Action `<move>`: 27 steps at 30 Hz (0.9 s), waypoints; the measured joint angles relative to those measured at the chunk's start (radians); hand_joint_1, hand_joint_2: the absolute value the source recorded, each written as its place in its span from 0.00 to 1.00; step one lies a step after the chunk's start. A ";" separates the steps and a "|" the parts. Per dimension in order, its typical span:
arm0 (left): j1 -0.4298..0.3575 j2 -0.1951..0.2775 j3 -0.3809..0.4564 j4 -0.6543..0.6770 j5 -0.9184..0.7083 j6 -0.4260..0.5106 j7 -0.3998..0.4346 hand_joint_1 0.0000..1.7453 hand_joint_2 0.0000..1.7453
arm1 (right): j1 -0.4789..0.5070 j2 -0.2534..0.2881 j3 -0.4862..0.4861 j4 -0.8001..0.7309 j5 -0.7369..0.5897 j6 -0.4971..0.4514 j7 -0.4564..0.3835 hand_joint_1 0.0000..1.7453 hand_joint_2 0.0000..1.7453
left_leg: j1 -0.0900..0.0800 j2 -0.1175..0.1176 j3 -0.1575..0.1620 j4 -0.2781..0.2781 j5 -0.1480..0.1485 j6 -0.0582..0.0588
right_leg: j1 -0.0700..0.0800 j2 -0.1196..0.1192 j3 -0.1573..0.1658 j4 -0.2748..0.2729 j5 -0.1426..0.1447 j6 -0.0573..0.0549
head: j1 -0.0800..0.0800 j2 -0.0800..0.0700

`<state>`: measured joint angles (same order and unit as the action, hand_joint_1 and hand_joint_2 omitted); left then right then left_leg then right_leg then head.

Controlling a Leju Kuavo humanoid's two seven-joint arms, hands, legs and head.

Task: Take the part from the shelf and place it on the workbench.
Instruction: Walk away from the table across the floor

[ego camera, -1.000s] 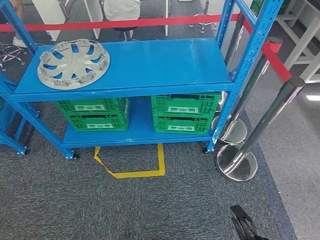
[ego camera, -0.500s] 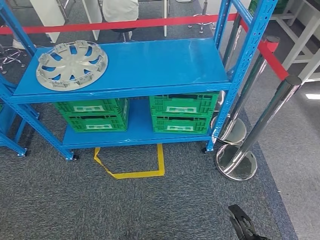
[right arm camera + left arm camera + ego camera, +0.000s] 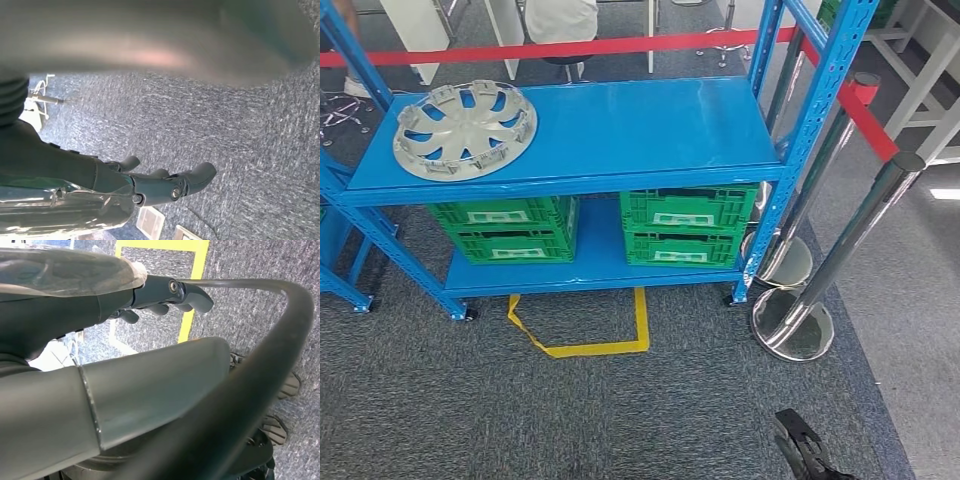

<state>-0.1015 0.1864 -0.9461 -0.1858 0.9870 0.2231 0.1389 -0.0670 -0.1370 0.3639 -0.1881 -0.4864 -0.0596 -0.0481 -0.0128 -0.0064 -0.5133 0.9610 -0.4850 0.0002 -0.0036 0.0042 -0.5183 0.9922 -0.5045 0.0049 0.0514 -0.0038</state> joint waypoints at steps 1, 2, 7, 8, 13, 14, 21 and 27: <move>0.000 0.000 0.000 0.000 0.000 -0.001 0.000 0.00 0.00 | 0.000 0.000 0.000 0.000 -0.003 -0.001 -0.003 0.00 0.25 | 0.000 0.000 0.000 0.000 0.000 0.000 | 0.000 0.000 0.000 0.000 0.000 0.000 | 0.000 0.000; 0.000 0.000 0.000 0.000 0.000 -0.002 0.000 0.00 0.00 | 0.000 0.000 0.000 0.000 -0.006 -0.001 -0.008 0.00 0.00 | 0.000 0.000 0.000 0.000 0.000 0.000 | 0.000 0.000 0.000 0.000 0.000 0.000 | 0.000 0.000; 0.000 0.002 0.000 0.000 0.012 0.001 0.004 0.00 0.00 | 0.000 0.000 0.000 0.000 -0.014 -0.003 -0.020 0.00 0.00 | -0.007 0.000 -0.001 0.003 -0.002 0.004 | -0.004 0.000 0.001 -0.004 0.002 0.003 | -0.001 0.000; 0.000 0.002 0.000 0.000 0.012 0.002 0.004 0.00 0.00 | 0.000 0.000 0.000 0.000 -0.015 -0.003 -0.021 0.00 0.00 | -0.008 0.000 -0.001 0.003 -0.002 0.005 | -0.005 0.000 0.001 -0.004 0.002 0.004 | -0.001 0.000; 0.000 0.004 0.000 0.000 0.006 0.001 -0.001 0.00 0.00 | 0.000 0.000 0.000 0.000 -0.026 -0.003 -0.023 0.00 0.00 | 0.003 0.007 0.016 -0.034 0.014 0.022 | -0.003 0.001 -0.005 0.006 -0.009 0.018 | 0.000 0.000; -0.001 0.003 0.000 0.000 0.005 -0.001 -0.002 0.00 0.00 | -0.001 -0.001 0.000 0.000 -0.029 -0.003 -0.023 0.00 0.00 | 0.008 0.011 0.023 -0.045 0.019 0.024 | -0.003 0.001 -0.023 0.044 -0.031 0.022 | 0.003 0.000; 0.001 -0.003 -0.001 0.000 -0.003 -0.008 -0.006 0.00 0.00 | 0.002 -0.002 0.000 0.000 -0.045 -0.005 -0.023 0.00 0.00 | 0.029 0.029 0.045 -0.045 0.002 0.001 | -0.031 -0.012 -0.079 0.126 -0.006 0.061 | 0.016 0.000; -0.003 0.003 -0.002 0.001 -0.006 -0.008 -0.006 0.00 0.00 | 0.000 -0.002 0.000 0.000 -0.045 -0.005 -0.023 0.00 0.00 | 0.024 0.039 0.042 -0.019 -0.018 -0.035 | -0.028 -0.018 -0.022 0.001 0.023 0.028 | 0.009 0.000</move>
<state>-0.1045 0.1896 -0.9478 -0.1850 0.9814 0.2152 0.1324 -0.0666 -0.1389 0.3635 -0.1881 -0.5316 -0.0643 -0.0710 0.0113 0.0324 -0.4711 0.9420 -0.5028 -0.0345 -0.0315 -0.0139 -0.5402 0.9927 -0.4814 0.0327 0.0604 -0.0038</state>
